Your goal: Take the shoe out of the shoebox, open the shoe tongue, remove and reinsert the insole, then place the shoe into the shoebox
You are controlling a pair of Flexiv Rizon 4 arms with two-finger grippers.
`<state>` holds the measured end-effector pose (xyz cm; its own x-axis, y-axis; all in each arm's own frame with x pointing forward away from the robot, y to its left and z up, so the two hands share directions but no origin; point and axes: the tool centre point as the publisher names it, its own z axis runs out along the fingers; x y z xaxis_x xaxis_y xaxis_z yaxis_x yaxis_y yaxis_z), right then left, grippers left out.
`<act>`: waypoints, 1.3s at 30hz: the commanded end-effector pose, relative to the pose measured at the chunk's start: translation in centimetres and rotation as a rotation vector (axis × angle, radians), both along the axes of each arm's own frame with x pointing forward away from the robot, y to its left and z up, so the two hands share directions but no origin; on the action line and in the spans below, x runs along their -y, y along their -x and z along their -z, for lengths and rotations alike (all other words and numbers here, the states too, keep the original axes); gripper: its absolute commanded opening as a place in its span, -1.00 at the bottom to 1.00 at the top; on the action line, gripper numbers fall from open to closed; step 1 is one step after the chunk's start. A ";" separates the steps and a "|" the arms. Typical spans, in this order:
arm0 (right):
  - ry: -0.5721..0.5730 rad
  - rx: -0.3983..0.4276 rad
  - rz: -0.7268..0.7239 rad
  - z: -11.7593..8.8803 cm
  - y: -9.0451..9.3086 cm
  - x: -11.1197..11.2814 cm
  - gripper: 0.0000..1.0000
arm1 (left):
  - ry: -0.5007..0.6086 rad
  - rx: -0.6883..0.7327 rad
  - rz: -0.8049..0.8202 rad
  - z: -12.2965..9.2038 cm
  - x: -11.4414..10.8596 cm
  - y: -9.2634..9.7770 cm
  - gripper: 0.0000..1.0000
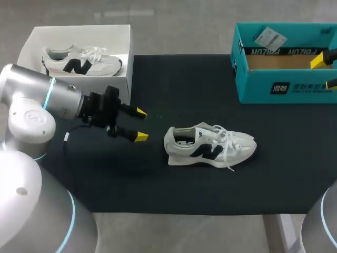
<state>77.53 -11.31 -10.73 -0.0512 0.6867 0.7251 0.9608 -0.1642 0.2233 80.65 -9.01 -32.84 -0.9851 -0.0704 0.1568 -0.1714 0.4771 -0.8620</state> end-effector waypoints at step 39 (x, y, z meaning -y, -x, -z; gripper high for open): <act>0.002 -0.001 0.002 0.0 0.0 0.0 1.00 | -0.062 -0.021 0.053 9.1 6.4 0.7 1.00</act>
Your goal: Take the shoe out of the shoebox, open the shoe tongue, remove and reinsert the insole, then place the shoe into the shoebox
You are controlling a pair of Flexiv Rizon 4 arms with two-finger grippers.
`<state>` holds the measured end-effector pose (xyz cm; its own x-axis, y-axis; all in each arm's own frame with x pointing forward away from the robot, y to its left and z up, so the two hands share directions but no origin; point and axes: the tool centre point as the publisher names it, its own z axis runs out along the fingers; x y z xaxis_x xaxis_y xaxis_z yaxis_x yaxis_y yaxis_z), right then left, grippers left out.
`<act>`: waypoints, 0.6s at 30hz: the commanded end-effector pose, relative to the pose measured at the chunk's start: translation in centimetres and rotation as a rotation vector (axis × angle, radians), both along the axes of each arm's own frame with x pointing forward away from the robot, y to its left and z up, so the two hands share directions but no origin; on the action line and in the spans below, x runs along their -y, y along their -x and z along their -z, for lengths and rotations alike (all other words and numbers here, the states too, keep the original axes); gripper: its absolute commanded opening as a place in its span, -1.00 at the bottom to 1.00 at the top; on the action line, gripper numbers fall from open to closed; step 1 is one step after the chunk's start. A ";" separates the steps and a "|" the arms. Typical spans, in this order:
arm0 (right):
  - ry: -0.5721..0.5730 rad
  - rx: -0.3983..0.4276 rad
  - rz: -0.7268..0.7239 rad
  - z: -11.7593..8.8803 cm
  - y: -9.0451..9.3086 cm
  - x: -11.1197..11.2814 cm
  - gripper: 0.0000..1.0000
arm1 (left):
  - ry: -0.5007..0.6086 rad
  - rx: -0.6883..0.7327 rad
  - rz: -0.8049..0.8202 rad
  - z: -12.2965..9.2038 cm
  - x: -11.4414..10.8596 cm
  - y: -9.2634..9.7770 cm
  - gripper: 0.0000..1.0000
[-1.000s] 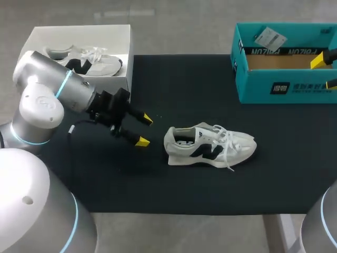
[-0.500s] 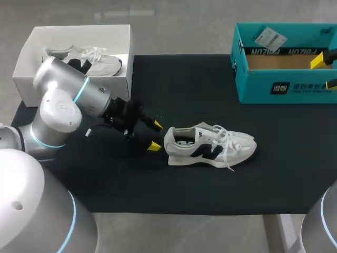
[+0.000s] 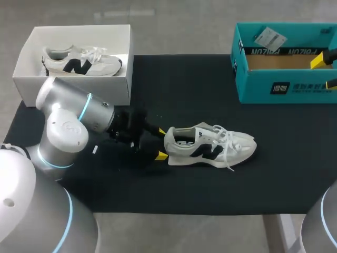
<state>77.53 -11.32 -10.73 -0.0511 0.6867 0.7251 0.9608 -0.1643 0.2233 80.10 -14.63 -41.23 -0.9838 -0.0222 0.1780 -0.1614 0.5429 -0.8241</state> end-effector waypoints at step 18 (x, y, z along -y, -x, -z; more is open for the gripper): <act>0.002 -0.001 0.002 0.0 0.0 -0.1 1.00 | 0.002 0.034 0.006 1.7 3.5 -0.8 1.00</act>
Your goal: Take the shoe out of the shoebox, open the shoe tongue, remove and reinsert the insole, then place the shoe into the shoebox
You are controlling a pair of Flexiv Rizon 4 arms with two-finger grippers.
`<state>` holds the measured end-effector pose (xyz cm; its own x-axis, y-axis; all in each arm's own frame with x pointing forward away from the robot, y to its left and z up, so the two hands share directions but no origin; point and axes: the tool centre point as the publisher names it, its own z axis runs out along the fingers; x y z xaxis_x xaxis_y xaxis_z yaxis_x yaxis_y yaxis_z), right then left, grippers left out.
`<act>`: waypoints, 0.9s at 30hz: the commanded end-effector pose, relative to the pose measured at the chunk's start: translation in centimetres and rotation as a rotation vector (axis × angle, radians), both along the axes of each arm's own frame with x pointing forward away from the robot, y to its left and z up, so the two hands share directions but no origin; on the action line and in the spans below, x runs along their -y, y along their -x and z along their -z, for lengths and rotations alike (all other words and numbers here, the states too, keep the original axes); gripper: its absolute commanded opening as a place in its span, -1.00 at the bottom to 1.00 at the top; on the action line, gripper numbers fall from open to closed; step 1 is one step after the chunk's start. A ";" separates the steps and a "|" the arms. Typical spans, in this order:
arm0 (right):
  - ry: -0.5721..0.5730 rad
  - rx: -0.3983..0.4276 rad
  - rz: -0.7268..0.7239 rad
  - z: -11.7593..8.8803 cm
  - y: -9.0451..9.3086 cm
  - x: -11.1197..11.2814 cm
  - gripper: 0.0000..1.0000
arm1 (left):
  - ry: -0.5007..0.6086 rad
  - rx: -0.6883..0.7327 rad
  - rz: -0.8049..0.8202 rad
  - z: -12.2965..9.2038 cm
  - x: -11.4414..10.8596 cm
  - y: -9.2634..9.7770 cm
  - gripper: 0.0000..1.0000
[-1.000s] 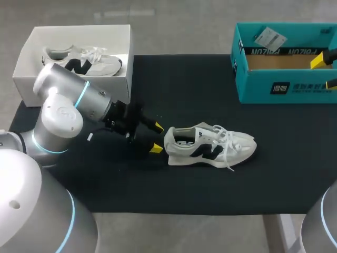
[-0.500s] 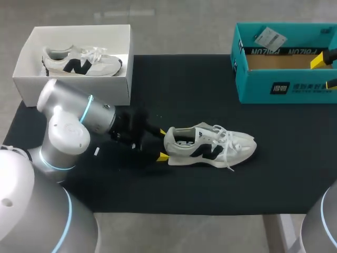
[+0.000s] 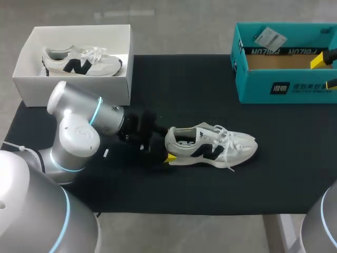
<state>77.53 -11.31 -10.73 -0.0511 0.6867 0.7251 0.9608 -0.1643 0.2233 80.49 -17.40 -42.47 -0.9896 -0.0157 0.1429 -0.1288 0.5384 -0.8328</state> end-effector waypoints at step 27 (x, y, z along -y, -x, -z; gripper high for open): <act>0.002 -0.001 0.002 0.0 0.0 0.0 1.00 | 0.004 0.006 0.022 1.7 0.9 -1.0 -1.00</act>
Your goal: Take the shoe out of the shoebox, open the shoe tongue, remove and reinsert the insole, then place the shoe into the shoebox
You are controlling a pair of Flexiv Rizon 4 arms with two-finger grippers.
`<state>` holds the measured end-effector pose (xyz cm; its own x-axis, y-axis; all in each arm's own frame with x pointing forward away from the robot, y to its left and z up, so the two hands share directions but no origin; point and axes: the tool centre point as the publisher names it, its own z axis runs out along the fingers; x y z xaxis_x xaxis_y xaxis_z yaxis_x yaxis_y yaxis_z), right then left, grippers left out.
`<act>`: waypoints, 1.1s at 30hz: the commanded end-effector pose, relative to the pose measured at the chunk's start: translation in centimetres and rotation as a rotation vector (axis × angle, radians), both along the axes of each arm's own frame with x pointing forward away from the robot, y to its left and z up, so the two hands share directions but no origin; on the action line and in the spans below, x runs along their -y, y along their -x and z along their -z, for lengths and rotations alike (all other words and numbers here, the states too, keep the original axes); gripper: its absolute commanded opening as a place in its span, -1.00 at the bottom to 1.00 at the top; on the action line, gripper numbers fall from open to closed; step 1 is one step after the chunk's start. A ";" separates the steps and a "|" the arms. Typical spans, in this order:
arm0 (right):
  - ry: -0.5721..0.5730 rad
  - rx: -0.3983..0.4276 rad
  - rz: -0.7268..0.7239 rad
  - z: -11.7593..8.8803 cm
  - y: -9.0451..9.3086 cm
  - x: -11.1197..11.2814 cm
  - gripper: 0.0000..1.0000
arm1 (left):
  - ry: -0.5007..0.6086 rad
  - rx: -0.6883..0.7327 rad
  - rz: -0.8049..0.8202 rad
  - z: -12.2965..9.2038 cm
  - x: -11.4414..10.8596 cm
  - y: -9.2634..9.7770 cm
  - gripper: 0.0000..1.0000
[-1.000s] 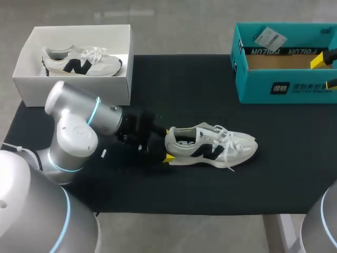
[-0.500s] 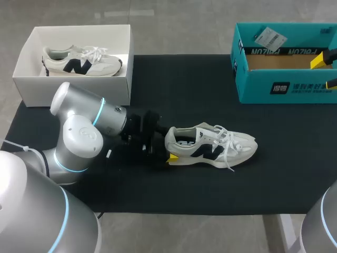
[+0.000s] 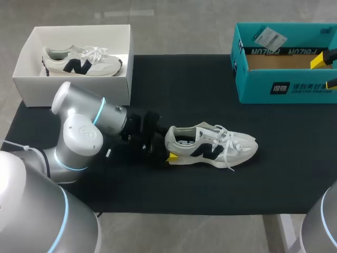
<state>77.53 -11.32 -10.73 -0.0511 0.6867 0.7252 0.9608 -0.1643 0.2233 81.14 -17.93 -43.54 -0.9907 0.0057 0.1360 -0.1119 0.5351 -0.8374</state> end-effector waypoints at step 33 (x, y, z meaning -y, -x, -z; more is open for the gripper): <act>0.238 -0.140 0.007 4.0 -1.9 -11.6 1.00 | -0.003 -0.001 0.001 0.6 0.3 -0.3 -1.00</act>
